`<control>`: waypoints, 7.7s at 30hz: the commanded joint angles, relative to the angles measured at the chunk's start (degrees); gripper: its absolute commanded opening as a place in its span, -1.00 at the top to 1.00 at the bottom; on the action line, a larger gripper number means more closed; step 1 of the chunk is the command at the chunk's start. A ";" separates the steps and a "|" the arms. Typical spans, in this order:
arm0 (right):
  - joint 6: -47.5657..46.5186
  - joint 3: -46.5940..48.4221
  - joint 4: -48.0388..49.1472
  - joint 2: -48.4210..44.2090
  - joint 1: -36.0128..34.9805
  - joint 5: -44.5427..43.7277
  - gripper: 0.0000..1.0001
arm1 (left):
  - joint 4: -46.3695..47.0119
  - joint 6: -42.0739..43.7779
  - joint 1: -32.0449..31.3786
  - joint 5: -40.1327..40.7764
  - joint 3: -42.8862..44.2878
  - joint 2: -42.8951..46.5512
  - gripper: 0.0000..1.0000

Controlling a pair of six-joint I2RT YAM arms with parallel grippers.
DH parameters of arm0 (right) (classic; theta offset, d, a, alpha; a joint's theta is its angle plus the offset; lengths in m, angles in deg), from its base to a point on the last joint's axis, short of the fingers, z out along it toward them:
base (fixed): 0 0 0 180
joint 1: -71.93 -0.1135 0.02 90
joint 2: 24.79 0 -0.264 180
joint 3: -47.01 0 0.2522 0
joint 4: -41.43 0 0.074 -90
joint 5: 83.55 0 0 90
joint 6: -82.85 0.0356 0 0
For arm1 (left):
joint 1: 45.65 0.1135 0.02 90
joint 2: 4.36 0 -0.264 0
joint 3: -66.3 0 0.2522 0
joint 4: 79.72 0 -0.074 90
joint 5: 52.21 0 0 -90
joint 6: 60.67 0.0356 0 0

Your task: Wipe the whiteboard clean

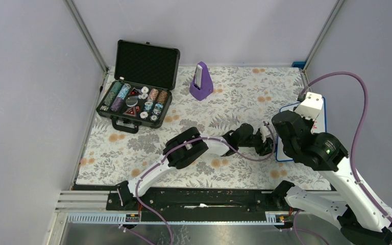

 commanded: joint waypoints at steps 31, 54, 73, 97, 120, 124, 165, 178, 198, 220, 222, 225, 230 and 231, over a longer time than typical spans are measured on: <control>4.35 -11.00 10.54 7.28 1.62 5.85 1.00 | 18.21 8.03 -1.84 24.68 -33.14 17.56 1.00; -8.42 -10.03 12.97 30.54 19.38 13.19 1.00 | 21.80 5.04 0.07 26.18 -36.42 16.32 1.00; -11.24 -10.55 22.97 36.44 17.80 37.28 1.00 | 22.37 2.37 0.75 26.11 -36.50 16.03 1.00; -1.96 -14.55 21.72 47.11 9.82 26.77 1.00 | 22.72 0.74 1.91 25.21 -36.65 16.21 1.00; -13.62 -2.90 19.12 27.73 23.05 22.55 1.00 | 18.70 -2.27 2.15 18.56 -37.23 21.45 -0.26; -13.49 -4.50 19.72 29.61 23.03 21.57 1.00 | 19.37 -3.00 3.24 13.92 -39.96 25.29 -0.96; -14.13 -2.86 20.34 39.36 20.94 11.66 1.00 | 34.80 -10.49 27.17 30.84 -73.41 60.11 -0.98; -6.17 -6.17 27.20 57.44 9.19 24.97 1.00 | 33.93 -9.74 27.17 31.63 -73.29 60.16 -0.98; -15.49 5.43 20.52 46.63 20.04 15.95 1.00 | 33.82 -10.10 27.17 31.62 -73.14 59.81 -0.98; -14.29 6.62 22.50 53.45 10.57 21.36 1.00 | 33.65 -10.16 27.35 31.89 -72.87 59.29 -0.98; -16.59 9.00 22.27 51.62 12.01 19.48 1.00 | 33.65 -10.21 27.35 31.81 -72.81 59.29 -0.98; -18.18 11.77 21.12 51.88 15.97 18.26 1.00 | 33.65 -10.25 27.44 31.81 -72.86 59.31 -0.98; -17.69 11.84 19.63 56.53 18.99 12.27 1.00 | 33.56 -10.17 27.52 32.07 -73.14 59.77 -0.98; -17.38 11.59 19.67 57.73 18.99 12.01 1.00 | 33.61 -10.17 27.59 32.07 -73.14 59.90 -0.98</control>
